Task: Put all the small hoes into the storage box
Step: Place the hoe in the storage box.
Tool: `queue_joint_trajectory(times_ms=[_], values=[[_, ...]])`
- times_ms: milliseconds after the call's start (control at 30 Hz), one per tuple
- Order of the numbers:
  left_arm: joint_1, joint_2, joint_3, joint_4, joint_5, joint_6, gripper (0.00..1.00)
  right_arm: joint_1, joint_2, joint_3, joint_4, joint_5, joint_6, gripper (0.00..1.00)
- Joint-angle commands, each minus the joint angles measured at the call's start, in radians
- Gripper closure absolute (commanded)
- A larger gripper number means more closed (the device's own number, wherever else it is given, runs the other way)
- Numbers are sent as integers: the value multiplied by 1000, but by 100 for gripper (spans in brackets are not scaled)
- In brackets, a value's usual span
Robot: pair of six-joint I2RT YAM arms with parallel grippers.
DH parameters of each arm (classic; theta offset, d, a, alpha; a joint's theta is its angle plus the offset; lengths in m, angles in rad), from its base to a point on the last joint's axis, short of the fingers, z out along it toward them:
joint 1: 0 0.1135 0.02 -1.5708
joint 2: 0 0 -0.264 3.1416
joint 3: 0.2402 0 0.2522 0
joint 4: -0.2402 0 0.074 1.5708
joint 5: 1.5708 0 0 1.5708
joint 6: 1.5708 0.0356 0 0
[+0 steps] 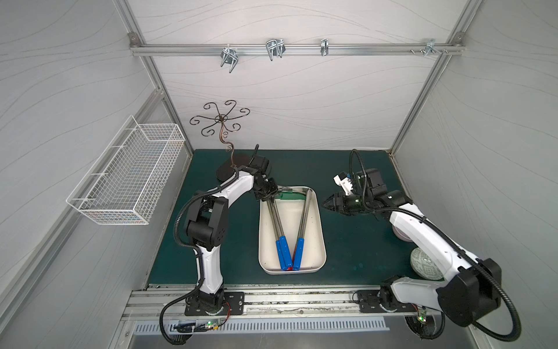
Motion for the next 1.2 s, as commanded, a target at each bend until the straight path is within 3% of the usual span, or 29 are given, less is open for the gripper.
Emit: queue_joint_trajectory(times_ms=[0, 267, 500, 733, 967, 1167], values=[[-7, -40, 18, -61, -56, 17, 51, 1, -10, -10, -15, -8, -24, 49], [-7, -135, 76, -159, -132, 57, 51, 8, -9, -7, -14, -2, -19, 49], [-5, -83, 107, -195, -155, 70, 56, 17, -4, -5, -14, 0, -19, 49], [-5, -9, 106, -174, -131, 54, 71, 20, -9, -5, -19, 5, -22, 49], [-10, 23, 88, -145, -101, 37, 98, 21, -11, -8, -19, 5, -20, 49], [-36, 47, 92, -132, -87, 25, 100, 29, -13, -6, -21, 11, -17, 49]])
